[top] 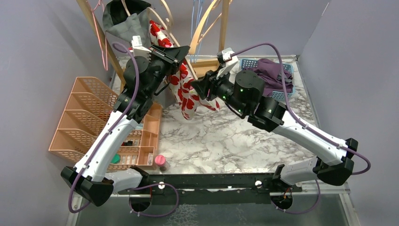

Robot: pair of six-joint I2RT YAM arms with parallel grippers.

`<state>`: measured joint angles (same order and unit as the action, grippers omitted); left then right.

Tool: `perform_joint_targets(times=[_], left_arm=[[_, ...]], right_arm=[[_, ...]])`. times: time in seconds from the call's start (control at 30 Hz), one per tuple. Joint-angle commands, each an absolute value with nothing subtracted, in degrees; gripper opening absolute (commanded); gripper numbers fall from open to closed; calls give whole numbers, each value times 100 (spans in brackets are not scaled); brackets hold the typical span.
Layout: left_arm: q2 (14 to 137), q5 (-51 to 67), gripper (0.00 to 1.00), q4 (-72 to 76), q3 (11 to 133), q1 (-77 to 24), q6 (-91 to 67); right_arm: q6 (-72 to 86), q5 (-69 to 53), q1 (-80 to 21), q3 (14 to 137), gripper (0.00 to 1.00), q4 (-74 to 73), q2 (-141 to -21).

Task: Place the skirt on the hanger
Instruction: Place the hanger at the clothesline.

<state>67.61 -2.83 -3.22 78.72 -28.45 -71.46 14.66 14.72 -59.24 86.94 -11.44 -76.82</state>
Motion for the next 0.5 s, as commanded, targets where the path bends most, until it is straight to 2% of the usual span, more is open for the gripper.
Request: perform_joint_targets(times=[0.0,0.1,0.23,0.27,0.37,0.4,0.47], left_arm=[[6579,-759,0,-92,8095,-2804,-7766],[6592,-904,0,-169,8211,-2809,-7849],[6600,-914,0,-119,8197,-2804,-7833],[6593,-906,4,-81,8169,-2809,-7776],[6524,-909,39,60,8073,-2804,-7379],[6483,-921,47,65,8058,-2804,-7182],[6352,-1013,57,28,7990,-2804,-6854]], right_arm=[[1137,1378,-5948,8604,39,-970,-7686],[1005,1531,-5943,8595,34,-889,-7752],[819,1648,-5950,8582,4,-587,-7745],[772,1660,-5947,8558,1,-432,-7718],[712,1742,-5950,8664,1,-255,-7707],[722,1772,-5948,8749,1,-283,-7722],[809,1829,-5950,8883,1,-312,-7746]])
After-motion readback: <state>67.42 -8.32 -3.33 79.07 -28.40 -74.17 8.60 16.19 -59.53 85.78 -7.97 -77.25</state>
